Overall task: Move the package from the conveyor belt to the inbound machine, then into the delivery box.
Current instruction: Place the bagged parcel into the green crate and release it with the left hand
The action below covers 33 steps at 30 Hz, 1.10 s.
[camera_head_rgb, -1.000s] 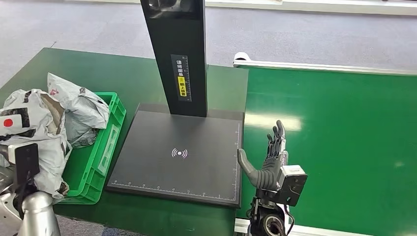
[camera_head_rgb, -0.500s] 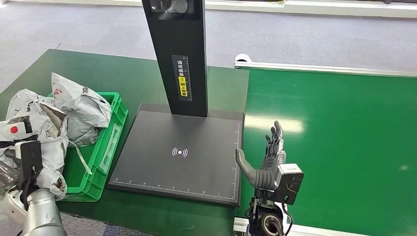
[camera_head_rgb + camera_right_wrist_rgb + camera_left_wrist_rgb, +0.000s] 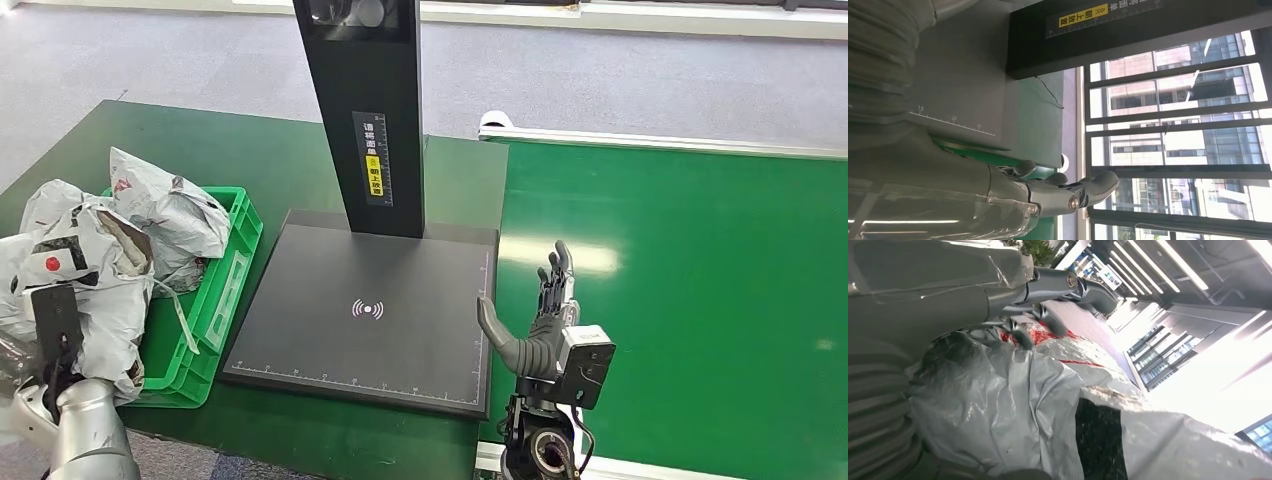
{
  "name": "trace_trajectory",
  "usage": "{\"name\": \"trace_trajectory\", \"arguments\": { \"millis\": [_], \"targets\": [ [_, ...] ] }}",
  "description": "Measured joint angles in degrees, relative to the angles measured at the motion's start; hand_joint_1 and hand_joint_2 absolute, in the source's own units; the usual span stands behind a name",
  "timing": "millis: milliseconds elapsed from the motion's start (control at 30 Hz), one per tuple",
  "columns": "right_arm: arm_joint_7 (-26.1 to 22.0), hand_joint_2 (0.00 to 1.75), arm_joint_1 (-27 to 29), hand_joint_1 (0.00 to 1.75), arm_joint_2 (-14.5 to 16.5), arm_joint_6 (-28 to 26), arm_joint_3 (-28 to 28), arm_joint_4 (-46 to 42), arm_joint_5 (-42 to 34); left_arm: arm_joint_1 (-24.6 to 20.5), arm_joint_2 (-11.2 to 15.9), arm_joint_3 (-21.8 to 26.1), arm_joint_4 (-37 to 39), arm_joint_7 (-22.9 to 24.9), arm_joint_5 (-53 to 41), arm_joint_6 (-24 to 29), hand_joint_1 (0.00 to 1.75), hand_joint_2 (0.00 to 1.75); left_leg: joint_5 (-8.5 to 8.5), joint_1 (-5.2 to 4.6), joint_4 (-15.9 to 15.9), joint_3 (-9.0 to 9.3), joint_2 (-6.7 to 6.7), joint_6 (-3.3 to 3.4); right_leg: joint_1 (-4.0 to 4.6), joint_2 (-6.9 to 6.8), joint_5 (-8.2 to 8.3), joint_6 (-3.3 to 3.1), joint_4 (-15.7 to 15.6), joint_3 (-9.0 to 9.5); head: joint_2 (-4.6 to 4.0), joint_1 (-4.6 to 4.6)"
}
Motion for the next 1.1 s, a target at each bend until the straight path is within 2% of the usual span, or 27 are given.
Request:
{"name": "trace_trajectory", "arguments": {
  "millis": [133,267,400,667,733,867,1000,1100],
  "targets": [
    [0.02,1.75,-0.32,0.00,-0.01,0.04,0.01,0.38,0.14,0.44,-0.84,0.36,-1.57,-3.36,3.92,0.00,0.00,1.75,0.02,0.01,0.01,-0.04,0.00,-0.01,0.01,0.00,0.01,0.01,0.01,-0.03,0.00,0.02],
    [-0.07,1.75,-0.51,0.00,0.00,0.08,0.06,0.91,0.31,2.25,-2.53,-0.66,-5.68,-6.48,12.12,0.00,0.00,1.75,0.02,0.01,0.03,-0.17,0.03,-0.01,0.01,0.02,0.03,0.02,0.02,-0.16,0.02,0.03],
    [-0.44,1.75,-0.71,0.00,0.00,-0.07,0.09,1.55,0.33,4.94,-4.04,-4.72,-12.33,-6.91,18.99,-0.03,0.00,1.75,0.01,0.00,0.06,-0.41,0.07,-0.01,0.00,0.02,0.03,0.02,0.01,-0.40,0.00,0.03],
    [-0.71,1.75,-0.80,0.00,0.00,-0.09,0.15,2.34,0.33,6.74,-5.38,-8.89,-18.73,-6.98,20.72,-0.06,0.00,1.75,-0.03,0.01,0.04,-0.53,0.15,-0.02,0.02,0.11,0.05,-0.01,0.01,-0.59,0.00,0.02],
    [-0.87,1.75,-0.86,0.00,0.00,-0.11,0.15,2.53,0.33,7.93,-5.47,-10.70,-20.94,-6.98,24.72,-0.07,0.00,1.75,-0.03,0.02,0.04,-0.53,0.21,-0.03,0.03,0.17,0.05,-0.01,0.01,-0.61,0.01,0.02],
    [-1.44,1.75,-1.16,0.00,0.00,-0.12,0.10,3.17,0.26,12.54,-5.17,-19.18,-29.94,-7.00,35.77,-1.39,0.00,1.75,-0.04,0.02,0.05,-0.57,0.25,-0.02,0.03,0.22,0.05,-0.01,0.01,-0.64,0.01,0.02],
    [-1.87,1.75,-1.17,0.00,-0.01,0.09,0.08,3.50,0.14,18.41,-4.13,-31.46,-40.56,-6.80,36.95,-9.56,0.00,1.75,-0.09,-0.02,0.06,-0.60,0.25,0.02,-0.02,0.21,0.05,0.00,-0.01,-0.66,0.00,0.02],
    [-1.76,1.75,-1.00,0.00,-0.12,-0.04,0.02,3.51,1.00,22.73,-3.87,-40.52,-45.83,-5.77,36.44,-14.61,0.00,1.75,-0.16,-0.05,0.06,-0.59,0.30,0.04,-0.05,0.25,0.05,0.00,-0.02,-0.67,0.00,0.03]
  ]
}}
